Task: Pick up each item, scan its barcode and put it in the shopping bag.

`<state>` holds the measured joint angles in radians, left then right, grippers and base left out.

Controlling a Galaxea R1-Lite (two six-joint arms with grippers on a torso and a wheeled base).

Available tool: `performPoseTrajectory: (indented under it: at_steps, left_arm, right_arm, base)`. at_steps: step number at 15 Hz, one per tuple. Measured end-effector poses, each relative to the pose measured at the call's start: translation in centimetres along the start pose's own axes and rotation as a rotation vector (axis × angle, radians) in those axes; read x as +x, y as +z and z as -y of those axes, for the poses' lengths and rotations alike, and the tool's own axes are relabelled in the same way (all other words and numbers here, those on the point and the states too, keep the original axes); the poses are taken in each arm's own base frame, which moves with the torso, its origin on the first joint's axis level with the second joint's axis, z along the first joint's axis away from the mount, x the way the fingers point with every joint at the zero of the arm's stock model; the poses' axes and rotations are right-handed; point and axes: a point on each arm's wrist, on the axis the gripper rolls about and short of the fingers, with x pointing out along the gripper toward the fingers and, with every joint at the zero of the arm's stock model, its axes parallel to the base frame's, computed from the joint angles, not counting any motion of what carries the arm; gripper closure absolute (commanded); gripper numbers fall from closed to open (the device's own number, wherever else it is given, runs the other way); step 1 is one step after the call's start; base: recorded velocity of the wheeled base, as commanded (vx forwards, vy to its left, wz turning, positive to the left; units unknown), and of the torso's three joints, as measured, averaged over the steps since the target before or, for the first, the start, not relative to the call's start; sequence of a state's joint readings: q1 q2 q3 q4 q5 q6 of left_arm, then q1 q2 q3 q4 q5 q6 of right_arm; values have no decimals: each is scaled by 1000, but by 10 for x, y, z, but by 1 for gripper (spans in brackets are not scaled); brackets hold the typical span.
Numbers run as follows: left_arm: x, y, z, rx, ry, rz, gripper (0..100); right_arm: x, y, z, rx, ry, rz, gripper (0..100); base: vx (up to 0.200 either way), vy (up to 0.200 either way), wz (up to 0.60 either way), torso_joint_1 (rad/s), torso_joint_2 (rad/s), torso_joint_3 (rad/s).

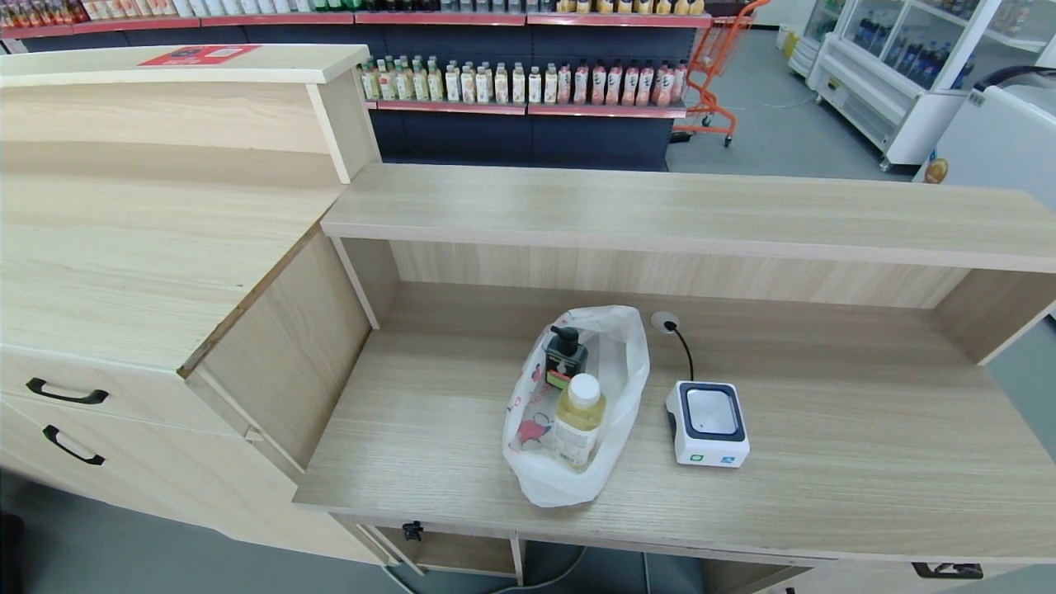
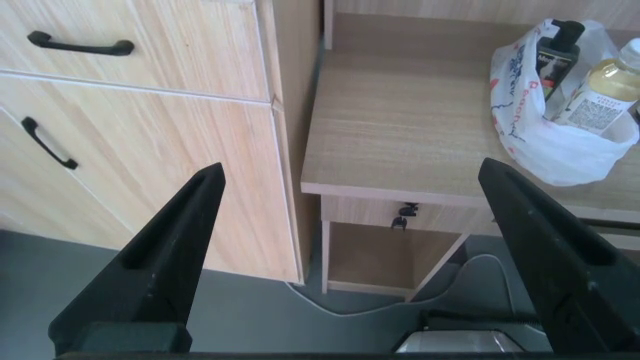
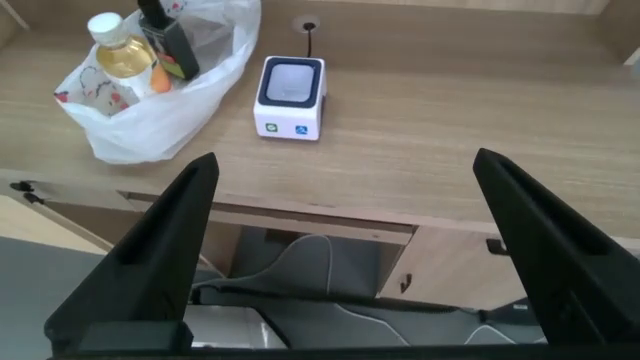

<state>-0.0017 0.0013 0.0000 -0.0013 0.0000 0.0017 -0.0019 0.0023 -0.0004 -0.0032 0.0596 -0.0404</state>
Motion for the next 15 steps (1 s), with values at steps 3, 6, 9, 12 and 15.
performPoseTrajectory:
  at_steps: [3, 6, 9, 12, 15]
  left_arm:
    - [0, 0, 0, 0, 0, 0, 0]
    - [0, 0, 0, -4, 0, 0, 0]
    - [0, 0, 0, 0, 0, 0, 0]
    - [0, 0, 0, 4, 0, 0, 0]
    - [0, 0, 0, 3, 0, 0, 0]
  right_arm:
    - [0, 0, 0, -1, -1, 5, 0]
    - [0, 0, 0, -3, -1, 6, 0]
    - [0, 0, 0, -4, 0, 5, 0]
    - [0, 0, 0, -4, 0, 5, 0]
    - [-1, 0, 0, -4, 0, 5, 0]
  base:
    - [0, 0, 0, 0, 0, 0]
    - [0, 0, 0, 0, 0, 0]
    - [0, -133, 0, 2, 0, 2]
    - [0, -200, 0, 6, 1, 1]
    - [0, -200, 0, 2, 2, 1]
